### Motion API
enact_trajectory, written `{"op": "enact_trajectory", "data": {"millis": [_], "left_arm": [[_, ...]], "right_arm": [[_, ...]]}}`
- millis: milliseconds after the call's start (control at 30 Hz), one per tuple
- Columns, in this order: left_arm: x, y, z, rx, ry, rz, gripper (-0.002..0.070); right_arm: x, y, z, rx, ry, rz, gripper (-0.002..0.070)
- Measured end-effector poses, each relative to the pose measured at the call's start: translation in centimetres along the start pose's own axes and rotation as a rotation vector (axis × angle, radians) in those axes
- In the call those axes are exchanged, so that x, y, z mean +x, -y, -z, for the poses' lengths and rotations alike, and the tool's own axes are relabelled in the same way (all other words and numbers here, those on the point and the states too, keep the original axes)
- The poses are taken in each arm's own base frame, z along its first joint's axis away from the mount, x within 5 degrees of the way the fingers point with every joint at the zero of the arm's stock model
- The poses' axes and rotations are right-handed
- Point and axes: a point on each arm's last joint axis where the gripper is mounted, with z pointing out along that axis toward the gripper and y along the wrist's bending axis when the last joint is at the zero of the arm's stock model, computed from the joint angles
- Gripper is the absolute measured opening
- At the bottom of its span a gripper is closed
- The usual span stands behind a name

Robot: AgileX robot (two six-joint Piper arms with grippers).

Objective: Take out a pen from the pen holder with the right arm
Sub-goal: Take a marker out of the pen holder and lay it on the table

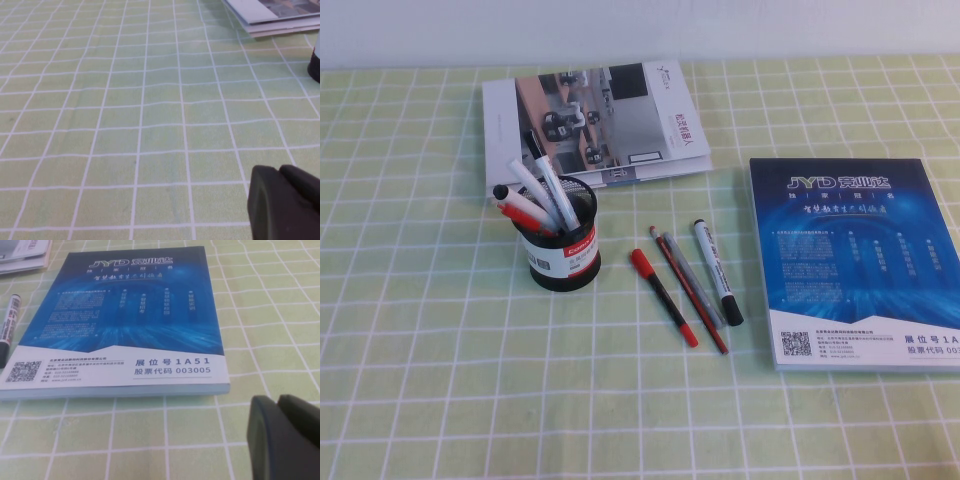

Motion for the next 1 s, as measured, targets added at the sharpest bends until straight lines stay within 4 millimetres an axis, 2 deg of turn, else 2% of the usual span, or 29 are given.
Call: {"op": "enact_trajectory", "data": {"millis": [167,500,667,833,1000], "left_arm": [[0.0,0.0,0.0,0.0,0.0,0.0,-0.0005],[0.0,0.0,0.0,0.0,0.0,0.0,-0.0005],[0.0,0.0,0.0,0.0,0.0,0.0,-0.0005],[0.0,0.0,0.0,0.0,0.0,0.0,-0.0005],[0.0,0.0,0.0,0.0,0.0,0.0,-0.0005]], "right_arm": [[-0.3,-0.2,0.0,-0.029,0.035,-0.072,-0.0013],[-2.2,-0.6,0.3,-0.115,0.23,-0.396,-0.0013],[-2.5,-0.6,0.4,-0.123,0.259,-0.453,-0.0013],[-2.4,-0.7,0.3,-0.145,0.24,-0.527,-0.0013],[-2.1,-1.2,0.2,-0.172,0.126,-0.556,-0.0013]]}}
